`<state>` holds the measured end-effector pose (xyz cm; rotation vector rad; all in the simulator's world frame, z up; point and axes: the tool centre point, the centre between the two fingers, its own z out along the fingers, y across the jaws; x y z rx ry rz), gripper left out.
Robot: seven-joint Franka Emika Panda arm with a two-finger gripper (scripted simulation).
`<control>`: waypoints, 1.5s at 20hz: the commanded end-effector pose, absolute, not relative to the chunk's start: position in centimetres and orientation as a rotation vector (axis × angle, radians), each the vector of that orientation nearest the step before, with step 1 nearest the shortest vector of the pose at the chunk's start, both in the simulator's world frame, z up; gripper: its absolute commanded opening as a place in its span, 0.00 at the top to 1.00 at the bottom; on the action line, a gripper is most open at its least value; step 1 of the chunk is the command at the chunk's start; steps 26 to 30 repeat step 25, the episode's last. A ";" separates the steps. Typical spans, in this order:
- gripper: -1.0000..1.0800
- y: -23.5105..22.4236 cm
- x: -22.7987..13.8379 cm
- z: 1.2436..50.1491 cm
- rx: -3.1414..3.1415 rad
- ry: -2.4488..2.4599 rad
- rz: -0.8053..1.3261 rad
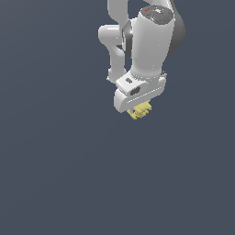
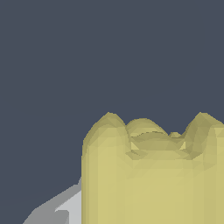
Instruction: Pick up the object and move it to a goal position.
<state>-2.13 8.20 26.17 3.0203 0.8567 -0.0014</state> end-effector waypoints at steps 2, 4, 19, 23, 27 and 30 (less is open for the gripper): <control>1.00 8.8 -4.1 29.6 3.020 0.857 -0.001; 1.00 9.2 -5.2 31.6 3.020 0.857 -0.001; 1.00 11.2 -10.7 42.0 3.022 0.858 0.000; 1.00 11.4 -11.1 42.8 3.022 0.857 0.000; 1.00 11.4 -11.1 42.9 3.022 0.857 0.000; 1.00 11.4 -11.1 42.9 3.022 0.857 0.000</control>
